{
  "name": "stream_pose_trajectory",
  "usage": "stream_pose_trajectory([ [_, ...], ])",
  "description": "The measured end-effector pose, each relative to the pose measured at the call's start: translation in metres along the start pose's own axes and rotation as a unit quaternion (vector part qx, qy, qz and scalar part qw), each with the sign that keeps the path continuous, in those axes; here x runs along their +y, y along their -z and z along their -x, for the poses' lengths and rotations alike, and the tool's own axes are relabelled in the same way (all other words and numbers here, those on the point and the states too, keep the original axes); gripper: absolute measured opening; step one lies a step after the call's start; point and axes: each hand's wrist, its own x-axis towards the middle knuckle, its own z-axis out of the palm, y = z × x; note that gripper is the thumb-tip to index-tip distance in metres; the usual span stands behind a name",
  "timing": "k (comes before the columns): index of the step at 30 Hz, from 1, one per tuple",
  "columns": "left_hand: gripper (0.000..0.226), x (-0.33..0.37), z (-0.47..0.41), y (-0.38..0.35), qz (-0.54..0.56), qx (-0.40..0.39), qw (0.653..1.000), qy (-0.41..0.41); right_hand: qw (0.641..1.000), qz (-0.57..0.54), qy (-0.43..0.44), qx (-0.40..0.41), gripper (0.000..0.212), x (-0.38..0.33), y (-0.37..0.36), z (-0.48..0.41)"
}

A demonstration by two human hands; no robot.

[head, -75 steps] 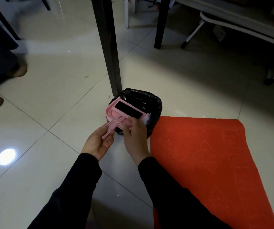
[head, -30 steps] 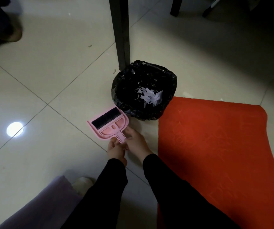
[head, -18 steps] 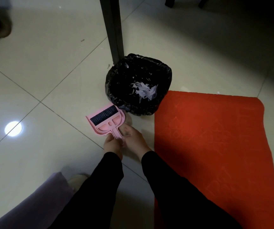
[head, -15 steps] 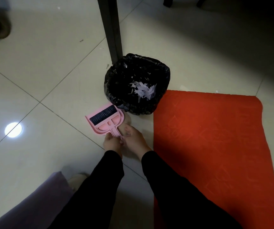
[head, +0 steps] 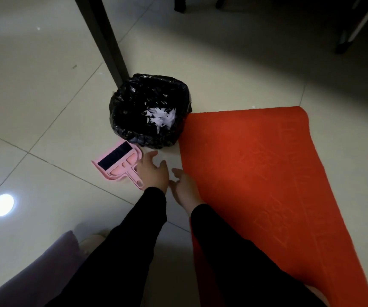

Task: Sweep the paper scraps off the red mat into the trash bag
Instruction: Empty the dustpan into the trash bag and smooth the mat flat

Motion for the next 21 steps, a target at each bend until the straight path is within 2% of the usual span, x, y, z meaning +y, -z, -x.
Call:
stream_pose_trajectory([
  [5, 0.027, 0.011, 0.025, -0.013, 0.040, -0.064, 0.997, -0.030, 1.000, -0.004, -0.011, 0.025, 0.048, 0.021, 0.018, 0.021],
  [8, 0.024, 0.021, 0.043, -0.013, 0.029, -0.091, 0.993, -0.072, 0.998, 0.012, -0.002, 0.061, 0.041, 0.030, 0.028, 0.032],
  [12, 0.027, 0.034, 0.055, -0.015, -0.050, -0.136, 0.976, -0.160, 0.994, 0.007, 0.011, 0.106, 0.045, 0.040, 0.045, 0.047],
  [16, 0.031, 0.032, 0.059, -0.025, -0.144, -0.177, 0.941, -0.249, 0.988, 0.036, 0.006, 0.152, 0.047, 0.063, 0.050, 0.056],
  [19, 0.040, 0.024, 0.060, -0.042, -0.191, -0.216, 0.916, -0.279, 0.982, 0.054, -0.026, 0.180, 0.053, 0.080, 0.051, 0.059],
  [21, 0.042, 0.018, 0.057, -0.055, -0.232, -0.235, 0.897, -0.295, 0.978, 0.055, -0.078, 0.187, 0.063, 0.092, 0.055, 0.057],
])
